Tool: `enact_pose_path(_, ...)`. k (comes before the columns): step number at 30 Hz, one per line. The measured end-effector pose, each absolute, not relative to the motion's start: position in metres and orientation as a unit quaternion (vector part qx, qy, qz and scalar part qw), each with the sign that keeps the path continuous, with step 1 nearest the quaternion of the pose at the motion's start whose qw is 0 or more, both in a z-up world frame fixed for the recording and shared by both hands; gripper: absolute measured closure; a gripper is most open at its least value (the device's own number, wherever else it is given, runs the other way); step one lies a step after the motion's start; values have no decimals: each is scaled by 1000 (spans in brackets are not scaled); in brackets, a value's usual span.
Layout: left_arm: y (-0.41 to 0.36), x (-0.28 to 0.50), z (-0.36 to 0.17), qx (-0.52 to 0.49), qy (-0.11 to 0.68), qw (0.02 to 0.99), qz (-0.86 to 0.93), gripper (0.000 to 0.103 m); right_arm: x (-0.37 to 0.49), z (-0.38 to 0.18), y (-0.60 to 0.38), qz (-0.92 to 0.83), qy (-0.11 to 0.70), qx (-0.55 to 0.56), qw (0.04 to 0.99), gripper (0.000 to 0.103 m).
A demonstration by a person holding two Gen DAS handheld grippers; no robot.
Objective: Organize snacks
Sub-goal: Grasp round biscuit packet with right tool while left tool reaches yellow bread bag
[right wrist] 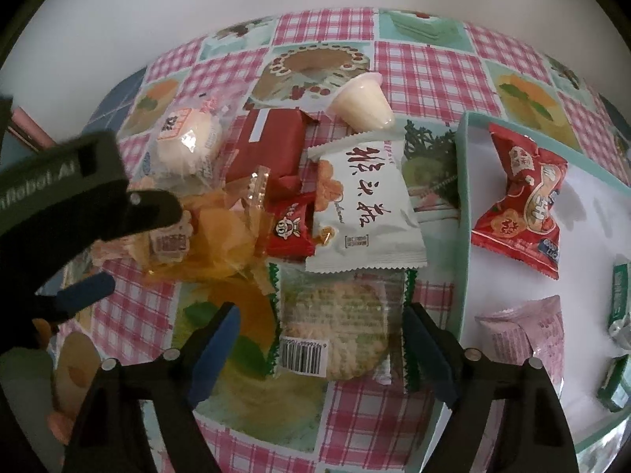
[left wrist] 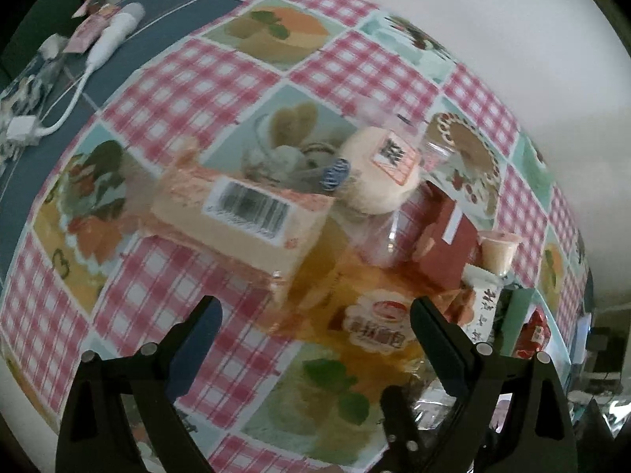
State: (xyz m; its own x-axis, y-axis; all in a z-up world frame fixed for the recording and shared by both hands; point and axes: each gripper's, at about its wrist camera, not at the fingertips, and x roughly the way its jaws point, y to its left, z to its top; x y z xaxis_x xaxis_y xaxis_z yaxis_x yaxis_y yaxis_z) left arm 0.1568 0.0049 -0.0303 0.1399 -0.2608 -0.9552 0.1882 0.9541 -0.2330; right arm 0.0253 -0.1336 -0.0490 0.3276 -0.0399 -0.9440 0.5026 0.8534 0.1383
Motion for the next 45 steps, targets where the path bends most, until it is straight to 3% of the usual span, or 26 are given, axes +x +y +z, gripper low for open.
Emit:
enact_pose_path(11, -38, 153, -41, 62, 627, 753, -188, 7, 23, -54, -136, -174, 559, 212, 782, 21)
enact_pose_path(16, -39, 155, -44, 56, 632, 751, -182, 8, 20, -53, -137, -180, 558, 212, 782, 37)
enact_pose_path(20, -33, 155, -40, 51, 632, 751, -186, 19, 18, -50, -139, -178, 555, 215, 783, 44)
enact_pose_path(27, -29, 151, -33, 65, 626, 754, -189, 30, 14, -36, -140, -175, 549, 219, 787, 45)
enact_pose_path(45, -42, 125, 1, 73, 610, 765, -192, 35, -19, 29, -166, -199, 498, 236, 811, 45)
